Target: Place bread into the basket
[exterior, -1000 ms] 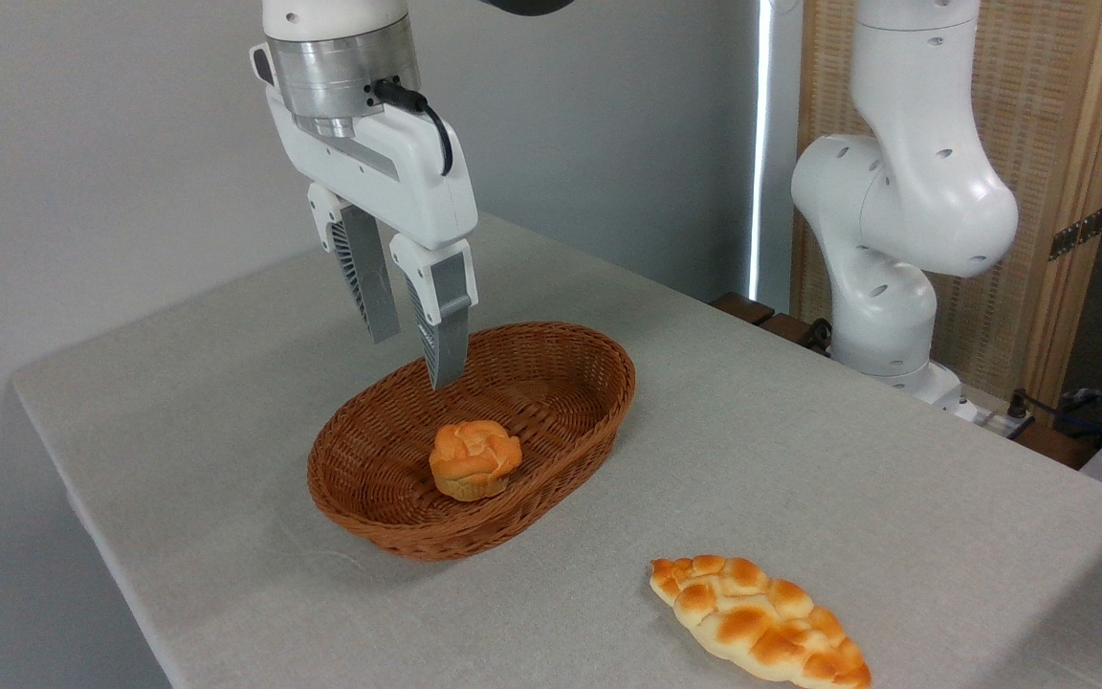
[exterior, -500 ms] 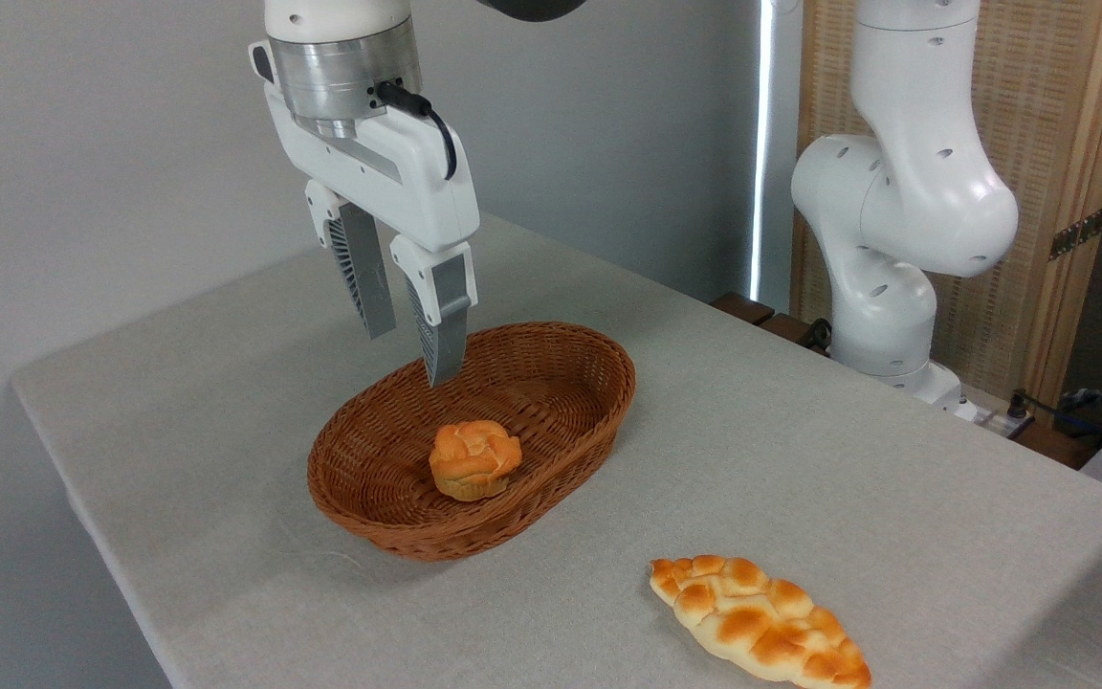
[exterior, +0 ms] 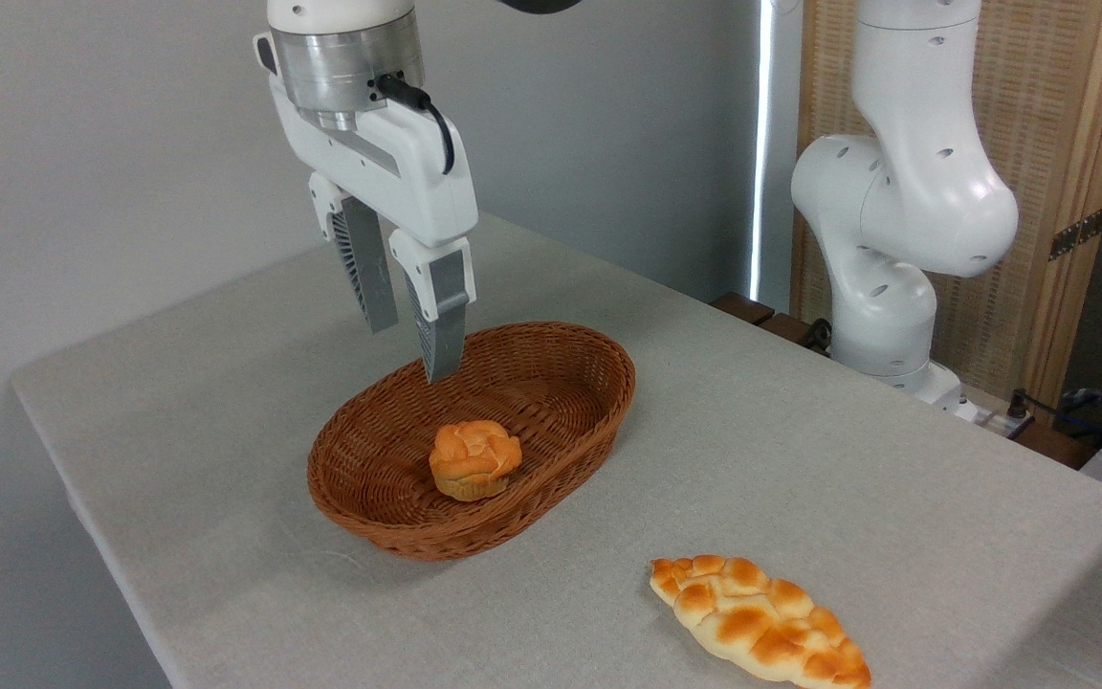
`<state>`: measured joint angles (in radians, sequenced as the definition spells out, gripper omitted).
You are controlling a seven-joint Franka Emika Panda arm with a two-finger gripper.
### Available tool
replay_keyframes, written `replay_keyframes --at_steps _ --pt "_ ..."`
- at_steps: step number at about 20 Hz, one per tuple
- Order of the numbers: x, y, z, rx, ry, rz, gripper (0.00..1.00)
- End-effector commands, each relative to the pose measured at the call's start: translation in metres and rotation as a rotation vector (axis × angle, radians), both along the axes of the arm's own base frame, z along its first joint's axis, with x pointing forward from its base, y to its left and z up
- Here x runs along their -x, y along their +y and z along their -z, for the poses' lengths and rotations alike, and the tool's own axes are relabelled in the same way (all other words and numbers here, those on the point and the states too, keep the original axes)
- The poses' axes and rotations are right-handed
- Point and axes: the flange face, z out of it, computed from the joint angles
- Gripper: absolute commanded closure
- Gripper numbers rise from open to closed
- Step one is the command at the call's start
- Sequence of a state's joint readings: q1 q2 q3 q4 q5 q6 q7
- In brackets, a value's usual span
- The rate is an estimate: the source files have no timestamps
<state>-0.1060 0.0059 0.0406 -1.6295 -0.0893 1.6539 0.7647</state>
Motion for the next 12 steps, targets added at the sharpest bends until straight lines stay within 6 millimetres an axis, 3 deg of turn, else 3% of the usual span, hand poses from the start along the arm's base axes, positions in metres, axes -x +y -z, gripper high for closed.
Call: replay_keyframes --at_steps 1,9,12 --pt "0.021 0.015 -0.003 0.008 -0.001 0.127 0.00" --pt "0.080 0.074 0.013 0.028 -0.014 0.570 0.00" --pt "0.089 0.089 0.024 0.002 0.007 0.730 0.00"
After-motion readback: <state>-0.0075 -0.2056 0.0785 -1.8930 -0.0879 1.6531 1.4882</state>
